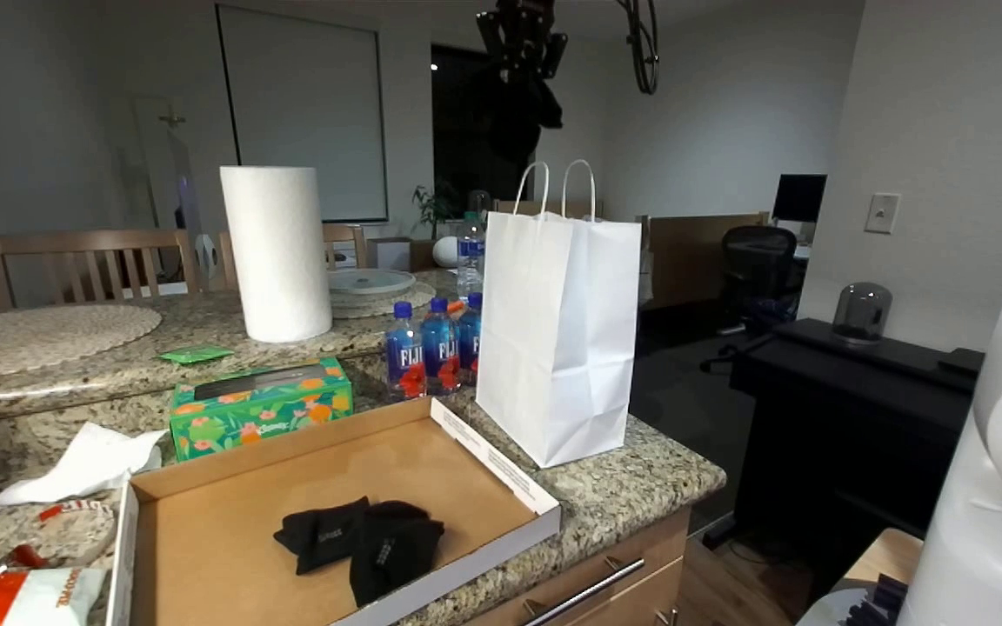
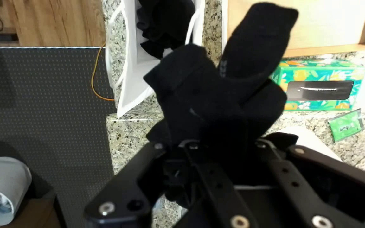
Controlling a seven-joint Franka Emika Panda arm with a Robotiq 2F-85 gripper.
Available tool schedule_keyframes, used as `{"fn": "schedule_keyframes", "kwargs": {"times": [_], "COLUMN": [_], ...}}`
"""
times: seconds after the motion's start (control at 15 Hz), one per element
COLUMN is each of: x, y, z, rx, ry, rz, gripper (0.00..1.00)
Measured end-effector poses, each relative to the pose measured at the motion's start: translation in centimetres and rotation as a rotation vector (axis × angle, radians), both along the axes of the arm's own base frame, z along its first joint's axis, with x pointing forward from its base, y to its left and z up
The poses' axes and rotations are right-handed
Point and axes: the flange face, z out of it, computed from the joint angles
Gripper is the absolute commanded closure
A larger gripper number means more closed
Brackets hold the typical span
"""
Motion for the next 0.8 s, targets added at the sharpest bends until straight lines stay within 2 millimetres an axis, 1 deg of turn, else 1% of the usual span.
{"fn": "schedule_keyframes", "kwargs": {"times": [0.13, 0.67, 0.73, 0.8], "x": [0.4, 2.1, 2.3, 2.5], "y": [-1.6, -6.0, -6.4, -6.7], "z": [-1.5, -8.8, -9.6, -10.3], "rx": [0.030, 0.153, 0.162, 0.165], "ry": [0.028, 0.145, 0.159, 0.173], "rz": [0.027, 0.108, 0.111, 0.109], "gripper": [0.91, 0.91, 0.86, 0.61]}}
